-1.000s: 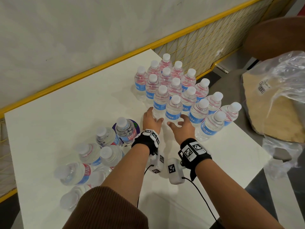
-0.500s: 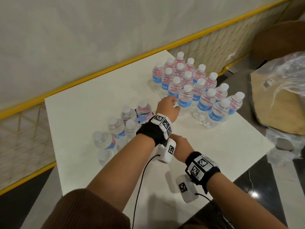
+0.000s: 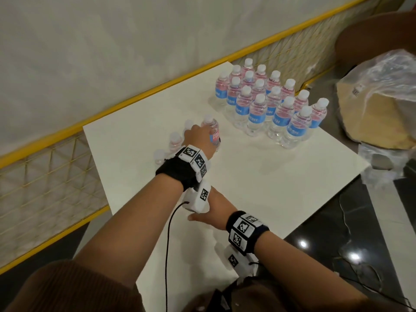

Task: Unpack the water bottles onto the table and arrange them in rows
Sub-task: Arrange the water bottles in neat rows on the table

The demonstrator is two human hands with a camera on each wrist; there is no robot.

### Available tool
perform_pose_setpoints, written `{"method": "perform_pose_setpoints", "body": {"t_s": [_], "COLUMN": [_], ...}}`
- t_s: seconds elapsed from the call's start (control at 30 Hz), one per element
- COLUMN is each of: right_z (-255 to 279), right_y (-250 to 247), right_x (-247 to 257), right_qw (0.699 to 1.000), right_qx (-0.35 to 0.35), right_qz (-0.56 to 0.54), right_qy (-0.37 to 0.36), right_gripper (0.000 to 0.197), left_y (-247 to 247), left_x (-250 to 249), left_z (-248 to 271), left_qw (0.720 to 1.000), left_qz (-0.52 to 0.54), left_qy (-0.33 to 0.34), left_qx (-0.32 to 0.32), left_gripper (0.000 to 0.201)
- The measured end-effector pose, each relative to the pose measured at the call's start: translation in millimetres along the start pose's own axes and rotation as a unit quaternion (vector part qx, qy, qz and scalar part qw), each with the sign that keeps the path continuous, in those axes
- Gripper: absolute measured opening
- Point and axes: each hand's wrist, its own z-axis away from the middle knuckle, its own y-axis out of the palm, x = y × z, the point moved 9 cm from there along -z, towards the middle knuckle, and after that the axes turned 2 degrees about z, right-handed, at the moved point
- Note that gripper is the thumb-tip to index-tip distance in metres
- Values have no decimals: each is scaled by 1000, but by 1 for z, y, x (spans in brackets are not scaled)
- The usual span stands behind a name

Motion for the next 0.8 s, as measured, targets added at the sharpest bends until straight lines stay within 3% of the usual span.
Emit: {"method": "perform_pose_setpoints", "body": {"t_s": [0.1,0.33,0.5,0.8], "right_z": [0,7,5,2], "right_y": [6,-10,-50,-149], "right_x": [2,-6,-29,-88], "right_qw": [999,996,990,963], "right_qx": [-45,-92,-141,-242], "right_qz": [-18,-7,-26,-105], "right_qy": [-7,-10,10,57], "right_gripper": [74,67,64,58], "left_y": [13,-4,-8,17], "left_x": [11,16,13,-44], "left_z": [7,3,-7,-18], "left_qw": [998,996,997,995], "left_qz": [-23,-81,-76,-68], "left_qy": [-1,5,-14,44], "left_qx": [59,42,32,51], "left_gripper": [33,36,30,33]}}
